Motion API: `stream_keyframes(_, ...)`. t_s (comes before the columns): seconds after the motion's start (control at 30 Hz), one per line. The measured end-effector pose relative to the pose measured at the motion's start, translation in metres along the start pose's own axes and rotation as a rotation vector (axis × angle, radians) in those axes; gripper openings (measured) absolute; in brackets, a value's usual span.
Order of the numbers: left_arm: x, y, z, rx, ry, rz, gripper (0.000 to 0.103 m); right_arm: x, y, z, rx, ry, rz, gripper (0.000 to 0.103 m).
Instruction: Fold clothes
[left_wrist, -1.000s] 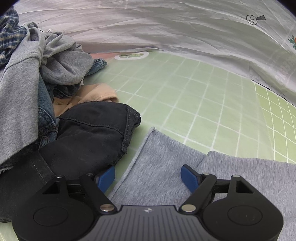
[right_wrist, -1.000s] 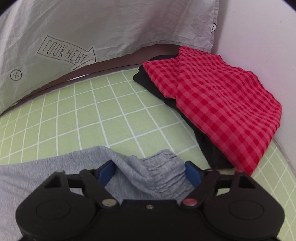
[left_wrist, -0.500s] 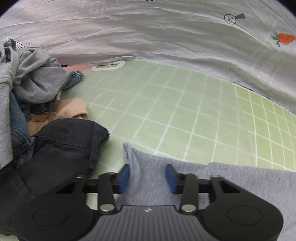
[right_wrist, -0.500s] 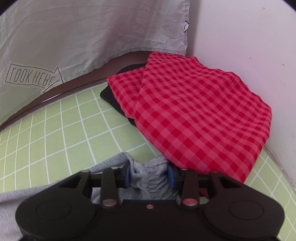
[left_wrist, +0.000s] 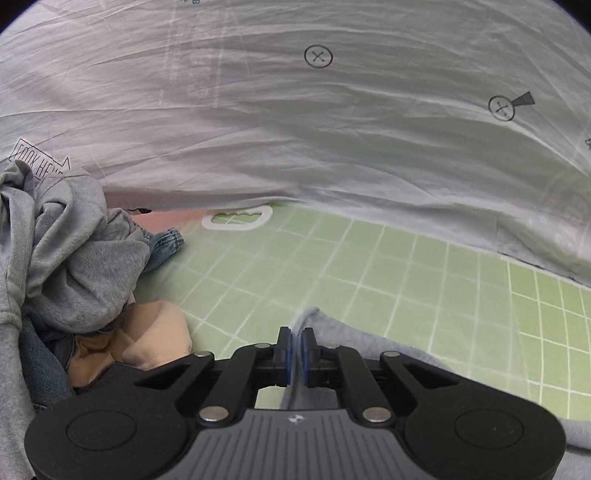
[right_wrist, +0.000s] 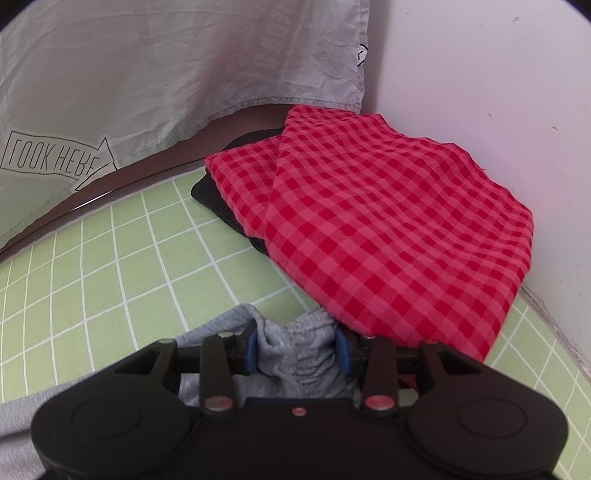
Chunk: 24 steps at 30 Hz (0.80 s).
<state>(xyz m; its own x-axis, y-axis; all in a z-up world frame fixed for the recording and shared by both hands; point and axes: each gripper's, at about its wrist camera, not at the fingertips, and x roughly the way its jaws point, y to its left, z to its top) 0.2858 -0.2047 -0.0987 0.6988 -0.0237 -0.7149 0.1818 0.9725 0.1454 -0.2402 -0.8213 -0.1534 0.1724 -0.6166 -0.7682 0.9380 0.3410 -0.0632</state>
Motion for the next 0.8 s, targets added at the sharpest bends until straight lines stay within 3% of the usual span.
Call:
stream_keyframes(0.03,0.0,0.0,-0.001,-0.009,0.008,0.016,0.033,-0.001,0.003,0.0,-0.012,0.006,-0.013,0.051)
stream_keyframes(0.07,0.0,0.001,-0.002,-0.018,0.016,0.032,0.043,-0.004,0.005,0.0,-0.025,0.007,-0.023,0.054)
stream_keyframes(0.1,0.0,0.002,-0.003,-0.029,0.022,0.044,0.064,-0.009,0.007,-0.001,-0.038,0.005,-0.029,0.057)
stream_keyframes(0.13,-0.004,0.003,-0.004,-0.044,0.022,0.037,0.07,-0.013,0.009,-0.003,-0.048,0.001,-0.032,0.064)
stream_keyframes(0.2,-0.015,0.004,-0.009,-0.034,0.019,0.013,0.072,-0.023,0.012,-0.005,-0.055,-0.013,-0.033,0.072)
stream_keyframes(0.37,-0.042,-0.022,-0.027,0.086,0.024,-0.044,0.072,-0.05,0.039,-0.021,-0.131,-0.027,-0.014,0.072)
stream_keyframes(0.47,-0.059,-0.054,-0.044,0.211,0.009,-0.105,0.072,-0.073,0.072,-0.042,-0.178,-0.052,0.07,0.081)
stream_keyframes(0.63,-0.083,-0.121,-0.068,0.46,-0.035,-0.204,0.074,-0.096,0.13,-0.076,-0.234,-0.037,0.221,0.084)
stream_keyframes(0.8,-0.09,-0.162,-0.079,0.531,-0.049,-0.273,0.081,-0.106,0.176,-0.094,-0.263,0.001,0.321,0.084)
